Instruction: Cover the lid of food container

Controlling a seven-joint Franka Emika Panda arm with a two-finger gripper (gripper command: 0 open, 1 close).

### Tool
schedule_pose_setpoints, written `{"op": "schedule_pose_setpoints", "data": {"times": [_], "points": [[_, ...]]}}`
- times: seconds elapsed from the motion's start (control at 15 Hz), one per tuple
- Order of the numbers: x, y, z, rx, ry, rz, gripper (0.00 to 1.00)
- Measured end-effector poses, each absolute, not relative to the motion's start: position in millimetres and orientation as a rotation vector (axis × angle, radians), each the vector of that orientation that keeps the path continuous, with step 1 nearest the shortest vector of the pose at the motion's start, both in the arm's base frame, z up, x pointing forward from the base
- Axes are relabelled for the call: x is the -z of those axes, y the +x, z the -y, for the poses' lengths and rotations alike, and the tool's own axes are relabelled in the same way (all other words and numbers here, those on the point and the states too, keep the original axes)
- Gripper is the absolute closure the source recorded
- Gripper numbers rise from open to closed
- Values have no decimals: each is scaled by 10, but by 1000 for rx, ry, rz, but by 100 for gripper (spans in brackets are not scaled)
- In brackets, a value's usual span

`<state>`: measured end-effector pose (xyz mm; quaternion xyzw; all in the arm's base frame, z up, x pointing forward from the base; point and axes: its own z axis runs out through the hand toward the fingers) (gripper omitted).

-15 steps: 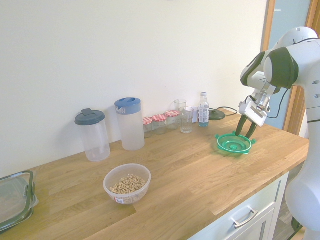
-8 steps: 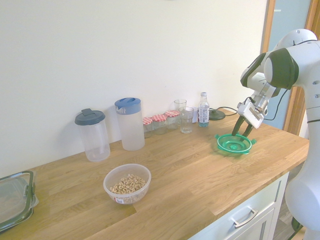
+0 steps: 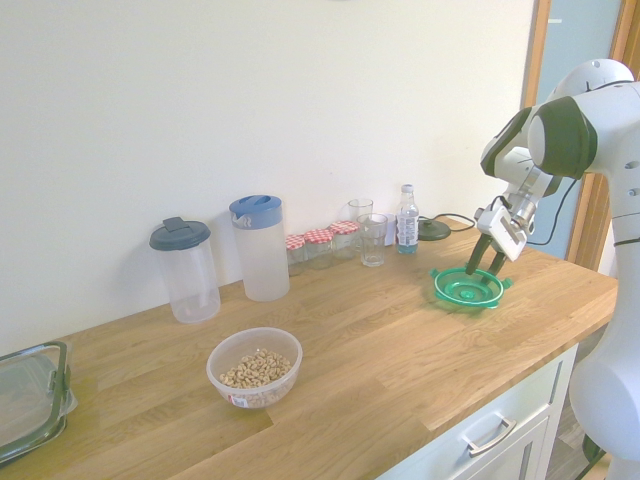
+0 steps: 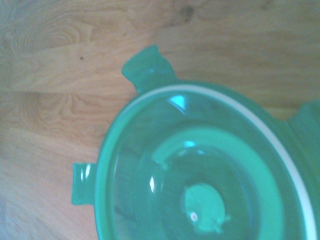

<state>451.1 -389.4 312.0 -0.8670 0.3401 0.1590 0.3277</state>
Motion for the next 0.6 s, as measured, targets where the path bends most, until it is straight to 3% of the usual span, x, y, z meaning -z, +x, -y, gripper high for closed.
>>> {"op": "schedule_pose_setpoints", "data": {"times": [0.6], "points": [[-3009,4376,3988,-410,-2270,-854,100]]}}
